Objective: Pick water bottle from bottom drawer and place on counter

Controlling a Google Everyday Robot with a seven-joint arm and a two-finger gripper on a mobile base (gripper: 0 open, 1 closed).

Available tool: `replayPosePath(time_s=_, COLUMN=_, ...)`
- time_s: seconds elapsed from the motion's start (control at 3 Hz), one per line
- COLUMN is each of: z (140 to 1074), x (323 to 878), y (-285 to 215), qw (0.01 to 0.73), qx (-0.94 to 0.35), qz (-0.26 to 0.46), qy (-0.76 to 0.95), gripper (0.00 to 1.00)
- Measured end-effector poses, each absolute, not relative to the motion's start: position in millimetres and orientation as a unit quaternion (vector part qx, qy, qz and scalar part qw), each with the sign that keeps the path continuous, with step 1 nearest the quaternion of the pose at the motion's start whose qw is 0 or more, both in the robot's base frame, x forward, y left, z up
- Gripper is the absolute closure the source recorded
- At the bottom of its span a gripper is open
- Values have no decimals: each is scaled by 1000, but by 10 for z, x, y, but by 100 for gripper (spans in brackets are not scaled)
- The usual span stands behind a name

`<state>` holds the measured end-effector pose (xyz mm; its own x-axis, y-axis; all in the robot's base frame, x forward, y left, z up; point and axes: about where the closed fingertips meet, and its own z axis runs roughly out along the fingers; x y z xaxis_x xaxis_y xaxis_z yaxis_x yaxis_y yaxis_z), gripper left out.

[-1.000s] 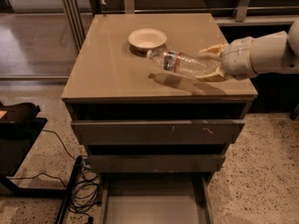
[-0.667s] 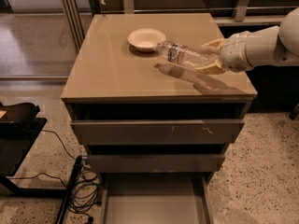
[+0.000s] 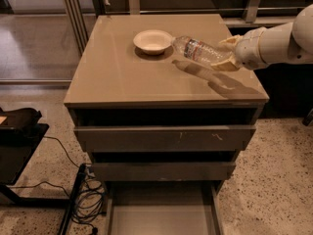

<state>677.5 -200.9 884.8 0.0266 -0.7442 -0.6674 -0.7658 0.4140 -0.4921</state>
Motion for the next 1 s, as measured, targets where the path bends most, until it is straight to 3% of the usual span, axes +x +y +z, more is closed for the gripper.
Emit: replayPosePath(time_s=1.0, z=8582, x=6669, y=-2018, qw=433, qx=-564, qz=35, qy=703, gripper=100)
